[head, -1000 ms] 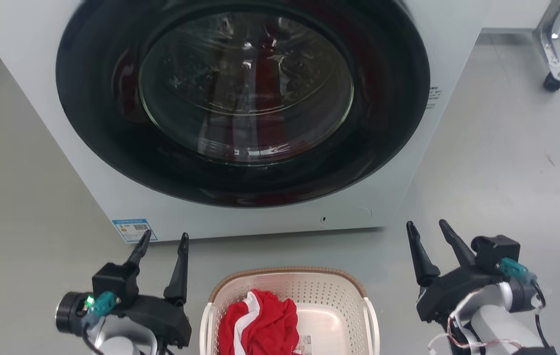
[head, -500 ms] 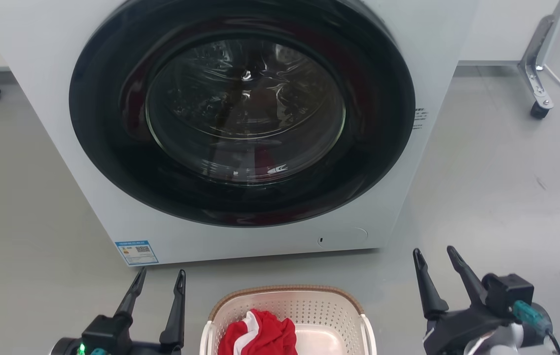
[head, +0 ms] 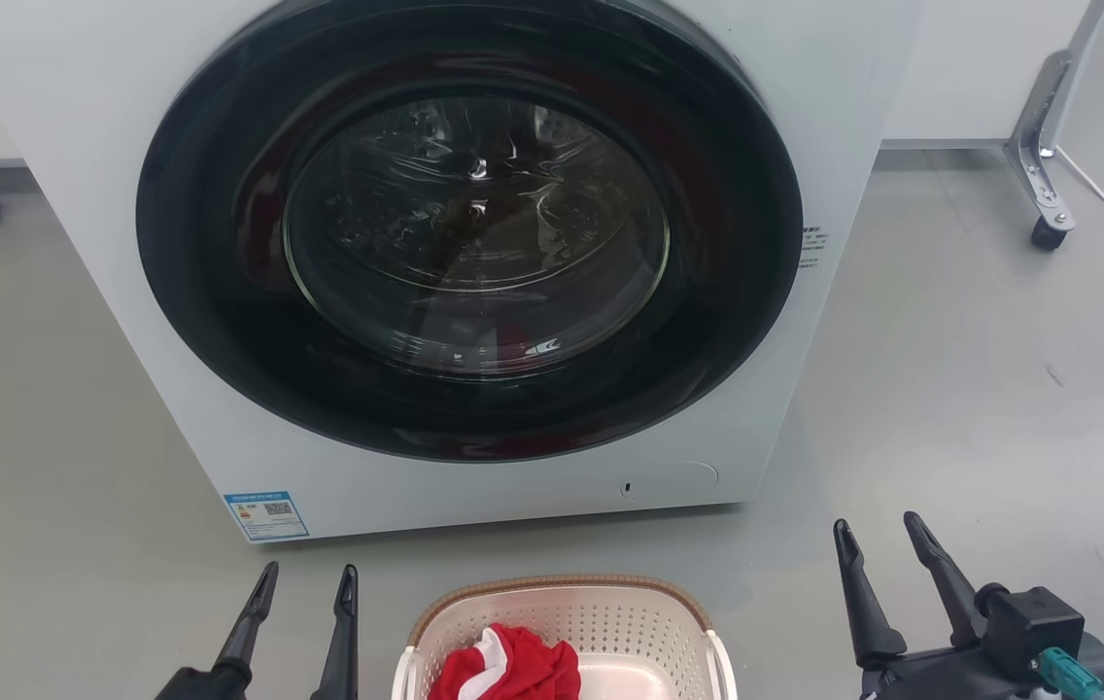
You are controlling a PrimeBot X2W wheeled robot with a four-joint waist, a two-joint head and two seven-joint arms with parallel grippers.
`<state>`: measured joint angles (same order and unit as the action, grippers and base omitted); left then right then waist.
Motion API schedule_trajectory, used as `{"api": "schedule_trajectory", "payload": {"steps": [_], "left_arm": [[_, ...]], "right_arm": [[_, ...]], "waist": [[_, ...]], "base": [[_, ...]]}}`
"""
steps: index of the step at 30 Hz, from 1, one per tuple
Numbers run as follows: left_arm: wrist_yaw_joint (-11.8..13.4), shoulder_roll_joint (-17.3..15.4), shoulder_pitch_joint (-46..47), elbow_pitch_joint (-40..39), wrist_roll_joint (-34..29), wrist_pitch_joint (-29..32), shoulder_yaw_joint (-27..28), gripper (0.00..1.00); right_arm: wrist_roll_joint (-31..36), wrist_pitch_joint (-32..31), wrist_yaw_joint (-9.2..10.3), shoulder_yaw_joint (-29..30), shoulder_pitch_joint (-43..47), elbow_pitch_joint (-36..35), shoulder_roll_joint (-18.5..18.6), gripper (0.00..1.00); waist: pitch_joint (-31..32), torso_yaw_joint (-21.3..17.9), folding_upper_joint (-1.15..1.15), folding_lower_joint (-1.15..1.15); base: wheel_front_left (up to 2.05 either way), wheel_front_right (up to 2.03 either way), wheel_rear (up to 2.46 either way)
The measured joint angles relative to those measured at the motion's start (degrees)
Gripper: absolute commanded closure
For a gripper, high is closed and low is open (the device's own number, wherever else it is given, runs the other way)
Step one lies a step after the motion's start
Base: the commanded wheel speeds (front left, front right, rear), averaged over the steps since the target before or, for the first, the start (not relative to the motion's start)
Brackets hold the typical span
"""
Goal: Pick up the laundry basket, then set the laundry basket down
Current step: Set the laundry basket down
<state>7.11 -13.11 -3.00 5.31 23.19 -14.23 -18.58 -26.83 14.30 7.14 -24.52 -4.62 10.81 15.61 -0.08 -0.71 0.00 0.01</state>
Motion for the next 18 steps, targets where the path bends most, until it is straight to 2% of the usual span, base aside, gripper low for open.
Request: {"api": "schedule_trajectory", "payload": {"steps": [9,11,18], "left_arm": [[0.0,1.1,-1.9,-1.2,-0.1,1.6,2.2,0.00],[0.0,1.7,-2.4,-1.4,-0.5,2.1,3.5,0.00],[0.0,3.1,-3.2,-2.3,-2.3,3.1,5.5,0.00]], "right_arm": [[2.4,0.0,0.01,2.4,2.8,-3.3,0.1,0.00],[3.1,0.0,0.03,5.3,3.7,-3.5,-0.6,0.00],[5.7,0.0,0.16,7.5,5.3,-5.0,-1.8,0.00]], "waist": [[0.7,0.3,0.00,-0.01],[0.7,0.3,0.00,-0.01],[0.7,0.3,0.00,-0.01]], "base": [[0.00,0.00,0.00],[0.00,0.00,0.00],[0.00,0.00,0.00]]}}
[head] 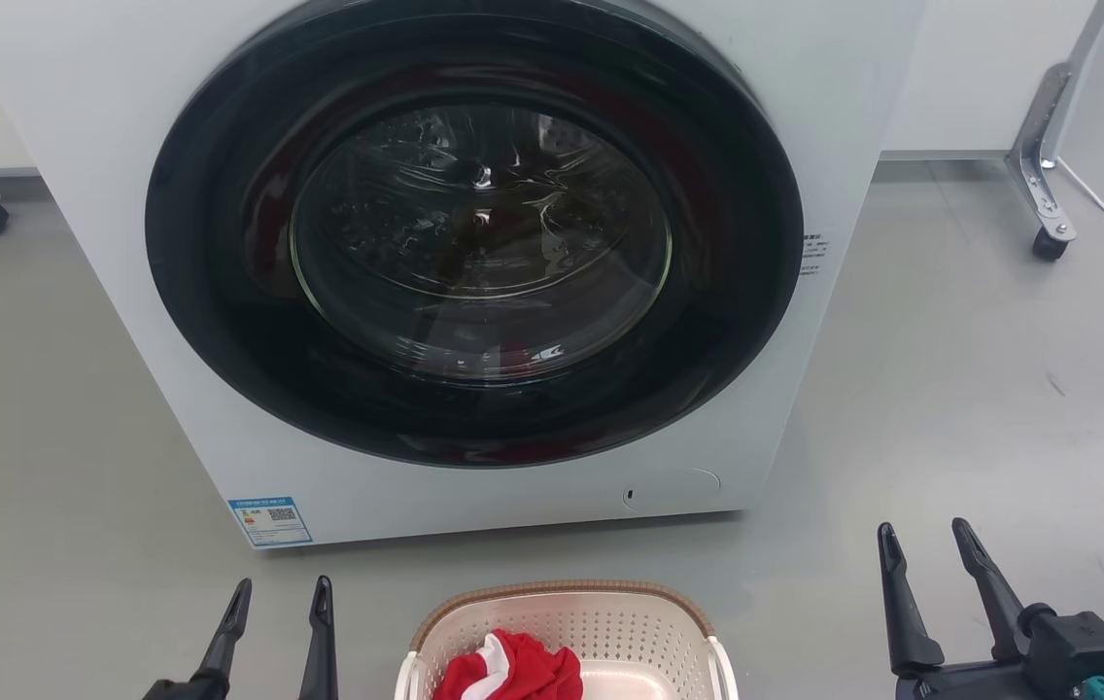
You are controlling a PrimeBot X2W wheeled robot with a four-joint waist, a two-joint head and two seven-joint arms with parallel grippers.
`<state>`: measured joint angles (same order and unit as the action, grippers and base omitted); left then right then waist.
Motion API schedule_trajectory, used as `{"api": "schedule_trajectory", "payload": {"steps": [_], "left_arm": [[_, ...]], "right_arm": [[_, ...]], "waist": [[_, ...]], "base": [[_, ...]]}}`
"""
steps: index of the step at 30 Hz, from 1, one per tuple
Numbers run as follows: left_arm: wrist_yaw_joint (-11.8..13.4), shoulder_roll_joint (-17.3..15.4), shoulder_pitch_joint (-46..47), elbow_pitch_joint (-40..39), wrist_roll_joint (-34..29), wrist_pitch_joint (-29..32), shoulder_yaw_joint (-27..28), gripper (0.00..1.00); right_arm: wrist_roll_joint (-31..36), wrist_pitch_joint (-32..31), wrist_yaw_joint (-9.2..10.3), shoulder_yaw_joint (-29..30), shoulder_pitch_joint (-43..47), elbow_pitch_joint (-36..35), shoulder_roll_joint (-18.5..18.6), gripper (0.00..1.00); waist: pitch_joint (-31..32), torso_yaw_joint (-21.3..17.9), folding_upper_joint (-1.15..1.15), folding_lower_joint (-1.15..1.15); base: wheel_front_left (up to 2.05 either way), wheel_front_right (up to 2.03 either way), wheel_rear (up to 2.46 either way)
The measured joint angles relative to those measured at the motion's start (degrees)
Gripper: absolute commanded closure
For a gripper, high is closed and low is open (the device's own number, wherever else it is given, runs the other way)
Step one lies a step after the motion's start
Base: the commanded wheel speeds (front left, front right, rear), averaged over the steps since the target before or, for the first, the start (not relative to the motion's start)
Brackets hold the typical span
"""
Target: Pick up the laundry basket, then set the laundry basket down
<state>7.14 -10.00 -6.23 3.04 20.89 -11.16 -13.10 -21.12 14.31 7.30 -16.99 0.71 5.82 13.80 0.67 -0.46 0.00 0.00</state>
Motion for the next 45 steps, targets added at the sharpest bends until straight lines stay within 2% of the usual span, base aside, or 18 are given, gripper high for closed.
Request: {"api": "schedule_trajectory", "payload": {"steps": [30,31,39,45], "left_arm": [[0.0,1.6,-0.5,-3.3,-4.4,4.5,1.9,0.00],[0.0,1.7,-0.5,-3.4,-4.4,4.5,1.9,1.00],[-0.1,2.3,-1.7,-0.2,-3.7,4.6,1.6,1.00],[-0.7,2.6,-1.5,0.5,-0.8,5.5,2.6,1.00]], "right_arm": [[3.8,-3.2,0.00,2.4,1.7,-4.0,-2.4,0.00],[3.8,-3.2,0.00,2.4,1.7,-4.1,-2.4,1.00],[3.2,-3.7,-0.20,1.9,3.4,-0.9,-3.6,1.00],[0.2,-4.5,-0.78,3.3,3.3,-0.3,-3.9,1.00]], "waist": [[-0.6,0.3,0.00,0.00],[-0.6,0.3,0.00,0.00],[-0.7,0.3,0.00,0.00],[-0.7,0.4,0.00,0.00]], "base": [[0.00,0.00,0.00],[0.00,0.00,0.00],[0.00,0.00,0.00],[0.00,0.00,0.00]]}}
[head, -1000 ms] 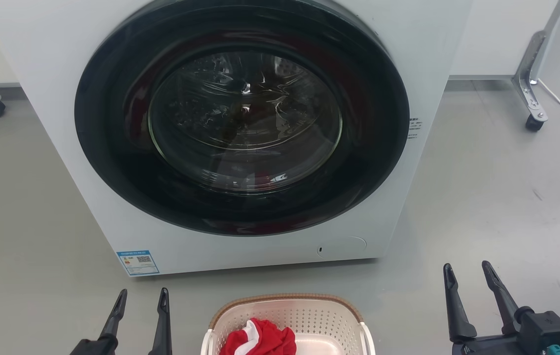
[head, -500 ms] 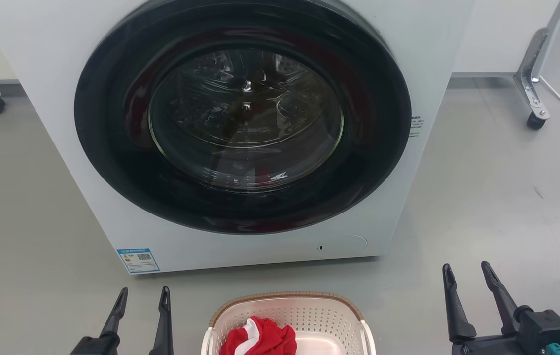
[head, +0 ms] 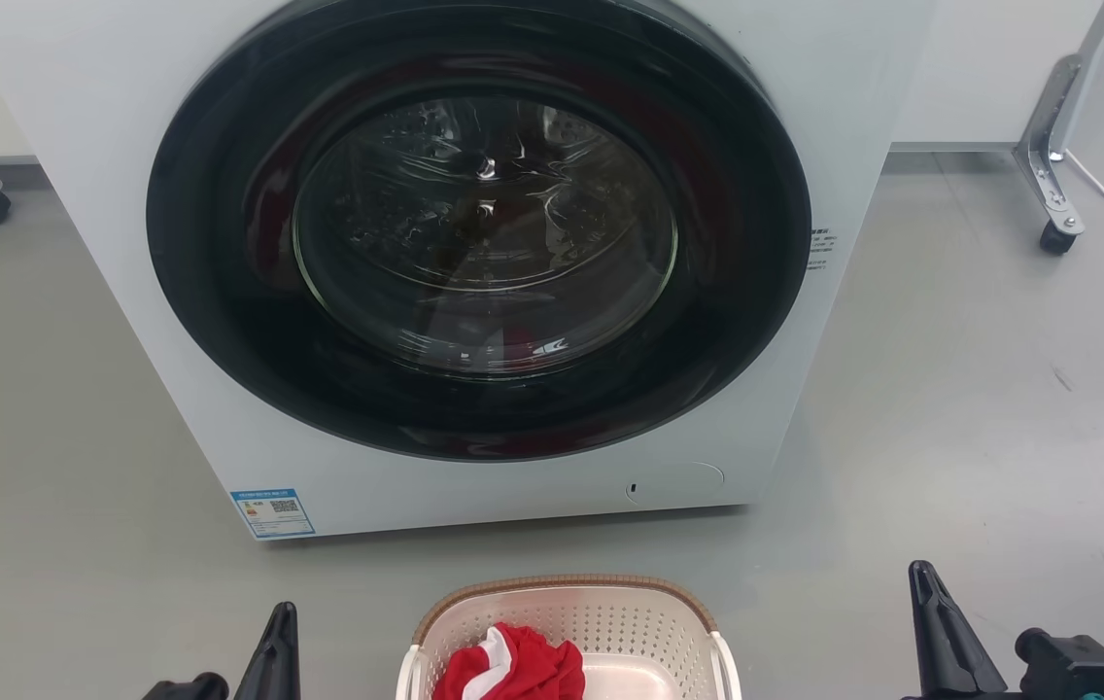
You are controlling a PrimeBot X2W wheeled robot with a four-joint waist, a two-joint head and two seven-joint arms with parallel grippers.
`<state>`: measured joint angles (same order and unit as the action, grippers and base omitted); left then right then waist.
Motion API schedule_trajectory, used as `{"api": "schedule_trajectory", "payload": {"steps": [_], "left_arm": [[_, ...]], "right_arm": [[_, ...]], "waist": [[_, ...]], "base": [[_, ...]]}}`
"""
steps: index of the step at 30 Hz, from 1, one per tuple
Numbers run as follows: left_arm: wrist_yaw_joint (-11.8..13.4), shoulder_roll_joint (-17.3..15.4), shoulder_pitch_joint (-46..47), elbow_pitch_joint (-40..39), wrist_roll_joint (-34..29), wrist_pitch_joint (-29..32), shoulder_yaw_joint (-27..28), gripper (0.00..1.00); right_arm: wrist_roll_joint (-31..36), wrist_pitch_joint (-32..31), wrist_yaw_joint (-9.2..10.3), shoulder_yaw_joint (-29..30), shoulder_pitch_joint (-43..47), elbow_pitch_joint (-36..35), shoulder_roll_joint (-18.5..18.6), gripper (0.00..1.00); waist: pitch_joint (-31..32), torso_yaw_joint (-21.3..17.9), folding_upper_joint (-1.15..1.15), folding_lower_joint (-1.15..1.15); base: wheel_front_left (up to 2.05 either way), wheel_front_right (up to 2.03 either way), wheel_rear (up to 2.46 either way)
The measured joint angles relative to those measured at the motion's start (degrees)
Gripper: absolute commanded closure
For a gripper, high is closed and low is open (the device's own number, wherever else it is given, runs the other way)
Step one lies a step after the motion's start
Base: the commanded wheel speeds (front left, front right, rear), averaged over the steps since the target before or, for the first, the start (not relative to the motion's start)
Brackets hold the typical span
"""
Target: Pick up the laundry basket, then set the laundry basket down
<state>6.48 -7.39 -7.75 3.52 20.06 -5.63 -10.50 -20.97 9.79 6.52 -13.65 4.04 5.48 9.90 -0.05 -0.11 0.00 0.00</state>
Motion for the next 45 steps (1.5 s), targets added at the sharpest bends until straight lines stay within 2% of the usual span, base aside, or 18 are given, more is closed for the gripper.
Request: {"api": "schedule_trajectory", "payload": {"steps": [9,45], "left_arm": [[-1.5,0.4,0.6,1.2,8.4,1.3,1.6,1.00],[-6.1,2.2,5.3,6.1,34.4,6.1,7.6,1.00]], "right_arm": [[-8.1,-1.9,-1.42,2.2,-0.7,1.0,-0.8,1.00],[-34.2,-8.2,-6.20,10.3,-3.9,5.4,-3.5,1.00]], "waist": [[0.0,0.0,0.00,0.00],[0.0,0.0,0.00,0.00]], "base": [[0.00,0.00,0.00],[0.00,0.00,0.00]]}}
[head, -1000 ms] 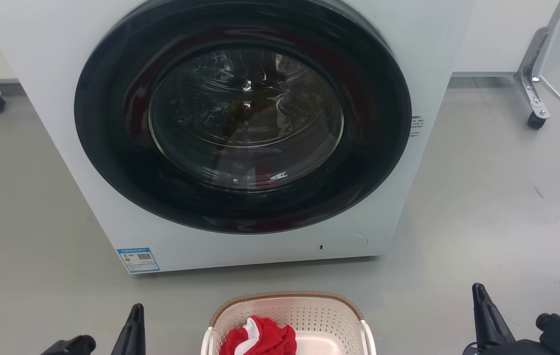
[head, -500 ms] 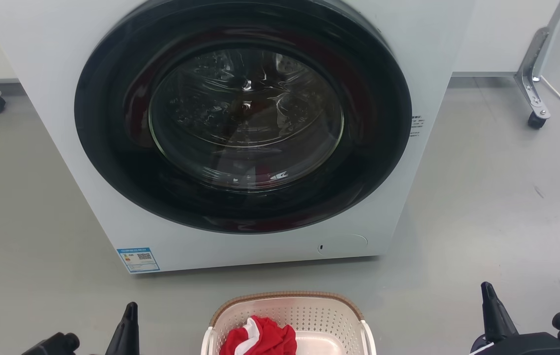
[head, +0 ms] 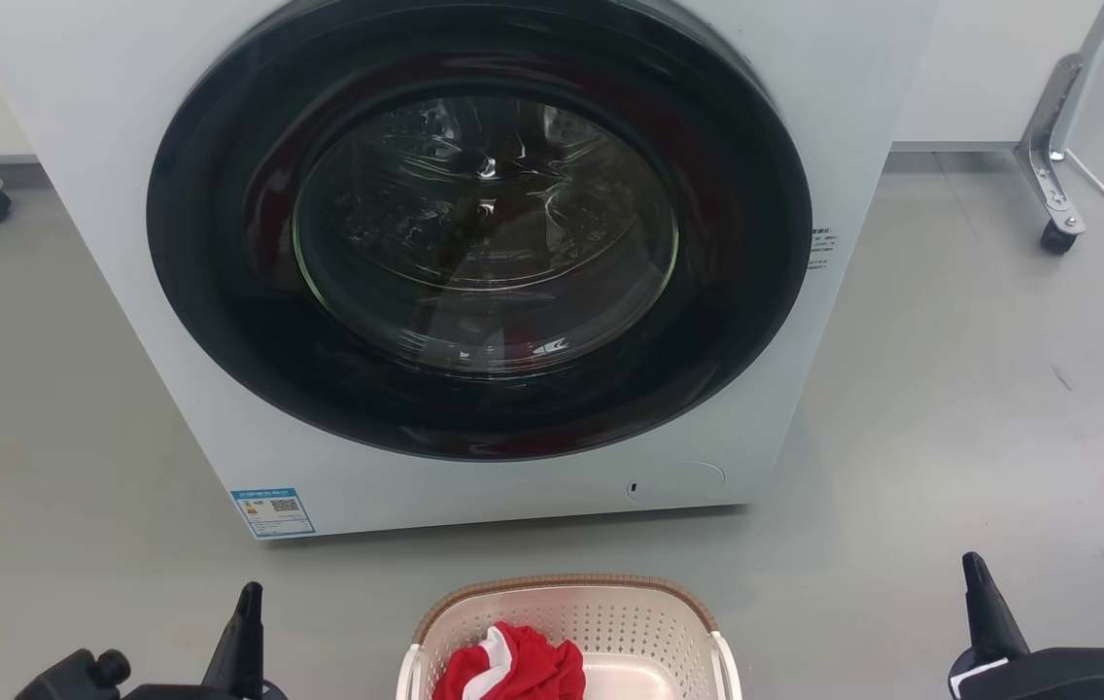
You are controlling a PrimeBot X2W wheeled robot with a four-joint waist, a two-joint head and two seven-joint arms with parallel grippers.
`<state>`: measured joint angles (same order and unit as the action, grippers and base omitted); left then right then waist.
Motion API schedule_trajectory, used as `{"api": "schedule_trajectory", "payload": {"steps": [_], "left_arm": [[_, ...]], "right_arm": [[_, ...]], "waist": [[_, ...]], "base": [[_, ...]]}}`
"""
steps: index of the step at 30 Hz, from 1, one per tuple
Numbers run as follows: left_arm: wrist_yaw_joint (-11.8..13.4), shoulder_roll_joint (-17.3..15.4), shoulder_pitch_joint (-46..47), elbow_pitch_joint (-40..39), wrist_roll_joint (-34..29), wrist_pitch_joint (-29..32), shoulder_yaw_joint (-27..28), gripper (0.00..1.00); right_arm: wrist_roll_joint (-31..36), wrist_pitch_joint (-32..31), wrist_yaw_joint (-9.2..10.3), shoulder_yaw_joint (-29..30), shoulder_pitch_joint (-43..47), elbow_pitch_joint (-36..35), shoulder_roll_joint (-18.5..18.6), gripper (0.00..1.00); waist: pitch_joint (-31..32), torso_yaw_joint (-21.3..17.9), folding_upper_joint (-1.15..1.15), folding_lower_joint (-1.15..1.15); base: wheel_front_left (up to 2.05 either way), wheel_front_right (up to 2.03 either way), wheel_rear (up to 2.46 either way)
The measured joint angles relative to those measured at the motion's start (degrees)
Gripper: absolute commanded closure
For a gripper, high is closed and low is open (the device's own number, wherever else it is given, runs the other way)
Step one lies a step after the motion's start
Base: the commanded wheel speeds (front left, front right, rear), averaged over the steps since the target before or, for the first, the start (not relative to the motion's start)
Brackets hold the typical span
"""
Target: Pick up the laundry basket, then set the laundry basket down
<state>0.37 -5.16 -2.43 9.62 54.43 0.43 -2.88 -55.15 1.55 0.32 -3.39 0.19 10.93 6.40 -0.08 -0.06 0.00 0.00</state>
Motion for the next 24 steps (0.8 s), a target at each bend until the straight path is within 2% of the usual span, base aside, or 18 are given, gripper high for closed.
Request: {"api": "schedule_trajectory", "payload": {"steps": [8,9,13,24], "left_arm": [[-1.4,0.3,1.0,1.2,6.2,1.0,1.2,1.00],[-2.5,0.8,2.0,2.4,11.4,2.0,2.5,1.00],[-3.2,1.2,2.6,3.1,16.1,2.6,3.5,1.00],[-4.5,1.7,4.1,4.7,24.0,4.0,5.2,1.00]], "right_arm": [[-5.8,-1.1,-1.14,1.7,-1.0,0.9,-0.7,1.00],[-11.4,-2.6,-2.29,3.5,-1.9,2.0,-1.2,1.00],[-15.6,-3.5,-3.10,4.7,-2.2,2.6,-1.7,1.00],[-23.5,-5.1,-4.42,7.1,-3.3,4.0,-2.5,1.00]], "waist": [[0.0,0.0,0.00,0.00],[0.0,0.0,0.00,0.00],[0.0,0.0,0.00,0.00],[0.0,0.0,0.00,0.00]], "base": [[0.00,0.00,0.00],[0.00,0.00,0.00],[0.00,0.00,0.00],[0.00,0.00,0.00]]}}
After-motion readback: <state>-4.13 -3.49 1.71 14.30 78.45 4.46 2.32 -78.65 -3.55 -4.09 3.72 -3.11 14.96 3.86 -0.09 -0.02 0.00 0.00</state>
